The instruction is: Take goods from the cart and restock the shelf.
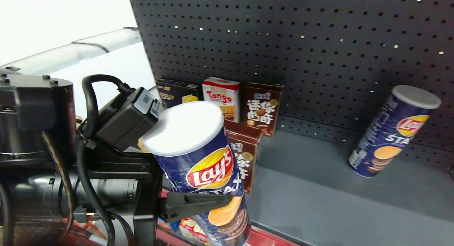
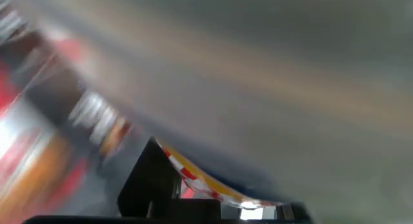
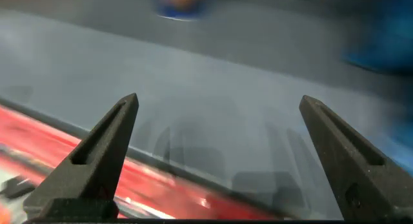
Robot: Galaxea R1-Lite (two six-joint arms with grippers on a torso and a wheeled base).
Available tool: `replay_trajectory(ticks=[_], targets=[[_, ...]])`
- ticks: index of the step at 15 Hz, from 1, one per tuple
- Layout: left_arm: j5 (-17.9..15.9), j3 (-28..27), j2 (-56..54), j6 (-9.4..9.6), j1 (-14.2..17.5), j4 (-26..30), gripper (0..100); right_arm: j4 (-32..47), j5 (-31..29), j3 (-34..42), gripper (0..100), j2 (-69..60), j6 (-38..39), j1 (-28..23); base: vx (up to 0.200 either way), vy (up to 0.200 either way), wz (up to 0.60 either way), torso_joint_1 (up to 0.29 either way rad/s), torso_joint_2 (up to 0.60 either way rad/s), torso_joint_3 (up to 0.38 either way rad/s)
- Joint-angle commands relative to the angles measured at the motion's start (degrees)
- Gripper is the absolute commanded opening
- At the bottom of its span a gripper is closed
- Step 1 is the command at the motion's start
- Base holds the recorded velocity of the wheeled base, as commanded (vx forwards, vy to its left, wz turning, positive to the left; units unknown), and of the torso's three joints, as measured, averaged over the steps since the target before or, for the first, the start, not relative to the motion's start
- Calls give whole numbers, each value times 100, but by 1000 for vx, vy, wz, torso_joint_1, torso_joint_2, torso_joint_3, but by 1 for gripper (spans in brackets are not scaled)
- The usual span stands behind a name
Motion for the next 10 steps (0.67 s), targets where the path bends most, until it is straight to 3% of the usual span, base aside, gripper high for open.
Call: replay_trajectory(ticks=[1,6,10], targets=[[4,-20,-2,-1,-80,-1,0,-13,-1,0,100,7,-1,4,0,0,-600,2,2,2],[12,-20,-2,-1,-71,-1,0,-13,7,0,100,7,-1,4,0,0,-600,2,5,2],[12,15,-2,-1,-27,-1,0,-4,7,0,100,7,-1,4,0,0,0,0,0,0]])
